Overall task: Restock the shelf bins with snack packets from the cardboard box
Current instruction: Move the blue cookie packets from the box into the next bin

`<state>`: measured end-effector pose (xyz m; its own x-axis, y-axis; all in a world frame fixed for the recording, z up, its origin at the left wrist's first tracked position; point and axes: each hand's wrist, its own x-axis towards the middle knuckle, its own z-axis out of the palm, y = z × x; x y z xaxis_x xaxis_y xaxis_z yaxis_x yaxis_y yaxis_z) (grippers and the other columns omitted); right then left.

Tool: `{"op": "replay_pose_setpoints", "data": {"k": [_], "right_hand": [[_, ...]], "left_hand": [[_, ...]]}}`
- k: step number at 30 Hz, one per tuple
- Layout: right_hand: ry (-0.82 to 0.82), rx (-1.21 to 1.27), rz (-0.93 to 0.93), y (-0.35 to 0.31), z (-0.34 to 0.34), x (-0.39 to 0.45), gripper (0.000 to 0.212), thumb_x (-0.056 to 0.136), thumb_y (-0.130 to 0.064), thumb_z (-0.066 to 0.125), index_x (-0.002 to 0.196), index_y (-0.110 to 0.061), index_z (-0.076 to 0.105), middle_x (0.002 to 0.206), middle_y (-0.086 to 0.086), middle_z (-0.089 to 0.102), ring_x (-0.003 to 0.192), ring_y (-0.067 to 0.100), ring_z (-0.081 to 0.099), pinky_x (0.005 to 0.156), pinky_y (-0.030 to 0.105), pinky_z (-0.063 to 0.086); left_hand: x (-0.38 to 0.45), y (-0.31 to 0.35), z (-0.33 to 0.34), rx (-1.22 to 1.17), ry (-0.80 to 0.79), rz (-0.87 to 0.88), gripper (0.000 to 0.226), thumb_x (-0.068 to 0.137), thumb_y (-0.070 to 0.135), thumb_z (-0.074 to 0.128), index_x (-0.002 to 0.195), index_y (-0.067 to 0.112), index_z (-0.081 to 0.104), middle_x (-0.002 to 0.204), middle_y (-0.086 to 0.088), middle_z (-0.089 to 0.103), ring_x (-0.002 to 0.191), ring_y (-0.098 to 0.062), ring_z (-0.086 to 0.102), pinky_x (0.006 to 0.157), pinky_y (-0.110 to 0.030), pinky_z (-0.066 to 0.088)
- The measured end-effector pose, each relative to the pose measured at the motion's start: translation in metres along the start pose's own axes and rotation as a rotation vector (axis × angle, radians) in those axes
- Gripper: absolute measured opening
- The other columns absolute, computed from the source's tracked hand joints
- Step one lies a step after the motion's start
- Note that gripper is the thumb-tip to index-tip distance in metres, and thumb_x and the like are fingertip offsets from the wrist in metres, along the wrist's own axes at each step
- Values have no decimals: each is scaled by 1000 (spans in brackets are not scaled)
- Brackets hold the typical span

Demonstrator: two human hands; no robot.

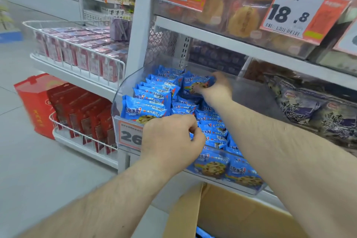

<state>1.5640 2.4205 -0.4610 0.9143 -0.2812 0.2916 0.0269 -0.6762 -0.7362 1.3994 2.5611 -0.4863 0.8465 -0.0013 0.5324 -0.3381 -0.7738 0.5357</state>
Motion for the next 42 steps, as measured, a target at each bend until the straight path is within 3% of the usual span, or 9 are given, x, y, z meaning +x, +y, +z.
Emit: {"op": "replay_pose_setpoints", "data": {"k": [7,12,16,24,28,33,35,38,42], "right_hand": [[-101,-364,-152,-8,5,-8,61,83,-43,71,137,-23,52,118,6,65,110,28,59,81,35,51],[-114,-250,26,-19,11,-3,57,78,-42,76,126,-17,59,109,4,68,93,22,65,61,26,46],[-115,-283,55,-24,15,-5,61,81,-41,75,131,-14,53,114,4,65,98,22,64,79,33,57],[-172,-318,49,-28,5,-7,74,75,-39,81,132,-9,43,114,4,62,93,20,61,66,28,46],[-224,-233,97,-28,-7,-17,66,68,-30,85,119,-9,48,101,4,63,88,18,62,73,33,57],[-173,-190,76,-29,-45,-51,49,81,-24,74,122,-11,51,100,0,50,91,19,51,74,31,46],[-130,-131,46,-27,-66,-75,31,81,-21,71,109,-13,63,94,-5,56,89,17,57,73,30,48],[-15,-59,-10,-20,-97,-115,7,76,-17,66,71,-21,67,72,-12,64,75,11,60,63,24,46],[186,-73,-153,1,-137,-178,10,73,-16,64,64,-19,64,56,-12,56,57,3,51,57,13,36]], "left_hand": [[-1,2,0,0,42,6,21,70,40,51,62,22,58,53,5,57,55,-18,57,53,-31,46],[-2,3,-1,-9,26,10,22,71,40,50,63,22,59,54,5,57,55,-18,57,54,-32,47],[-1,5,0,9,27,0,23,70,41,48,63,21,60,54,4,58,56,-19,58,55,-31,46],[-1,8,-1,40,11,-5,21,76,42,49,69,24,60,63,5,62,65,-18,60,60,-28,42],[-2,12,-3,-1,26,39,14,78,35,55,75,24,64,67,7,64,70,-18,61,65,-33,48],[-7,23,-2,-40,75,195,24,73,35,45,81,22,63,71,9,63,71,-21,60,66,-36,47],[-13,36,-2,-69,67,226,27,73,36,43,85,21,63,75,10,63,75,-21,58,67,-34,45],[-32,63,-1,-228,-68,122,13,78,29,55,90,27,59,76,12,60,74,-13,51,68,-30,41],[-66,90,11,-308,-438,57,10,73,32,56,83,30,57,68,11,58,74,-18,58,68,-32,48]]}}
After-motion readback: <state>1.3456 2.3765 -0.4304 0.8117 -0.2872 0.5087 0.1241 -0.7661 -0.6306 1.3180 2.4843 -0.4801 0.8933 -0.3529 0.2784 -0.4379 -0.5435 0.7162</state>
